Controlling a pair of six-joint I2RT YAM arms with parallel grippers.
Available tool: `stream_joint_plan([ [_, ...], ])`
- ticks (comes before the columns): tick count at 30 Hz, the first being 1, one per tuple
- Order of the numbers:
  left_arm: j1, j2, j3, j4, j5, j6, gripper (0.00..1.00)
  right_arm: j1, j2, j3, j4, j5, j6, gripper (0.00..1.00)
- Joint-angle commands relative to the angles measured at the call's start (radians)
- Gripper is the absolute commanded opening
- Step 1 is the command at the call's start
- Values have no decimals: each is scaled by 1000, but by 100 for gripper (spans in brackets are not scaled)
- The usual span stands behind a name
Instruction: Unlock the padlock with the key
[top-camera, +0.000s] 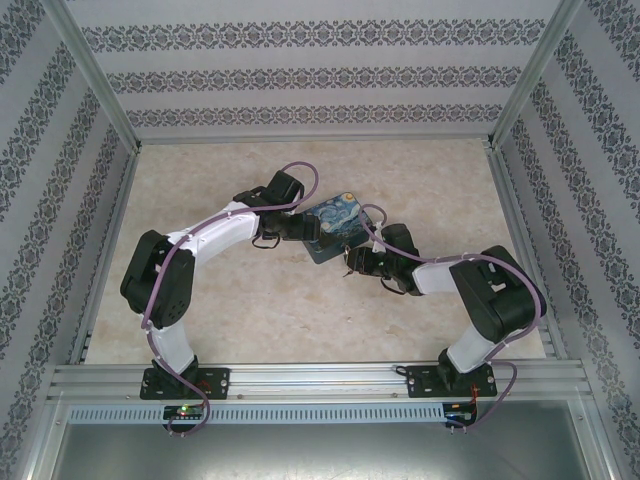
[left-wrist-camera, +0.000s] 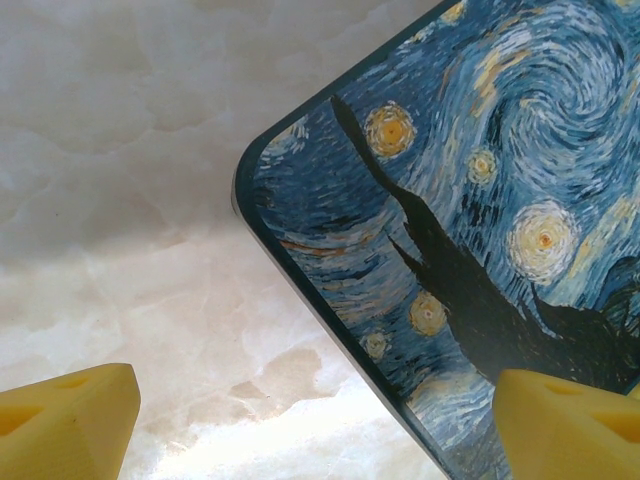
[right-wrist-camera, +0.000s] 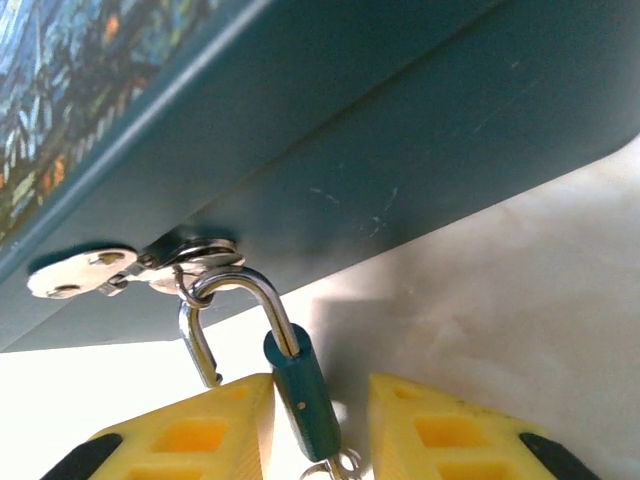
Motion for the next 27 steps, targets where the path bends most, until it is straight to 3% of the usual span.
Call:
stream_joint_plan([
  [1, -4, 7, 17, -6, 8, 6, 91, 1, 30, 17, 22, -21, 2, 25],
  [11, -4, -33, -13, 0, -11, 4, 91, 0, 15, -3, 26, -4, 14, 1],
  [27, -102, 24, 10, -56, -262, 71, 91, -4, -3, -50, 48, 37, 91, 0],
])
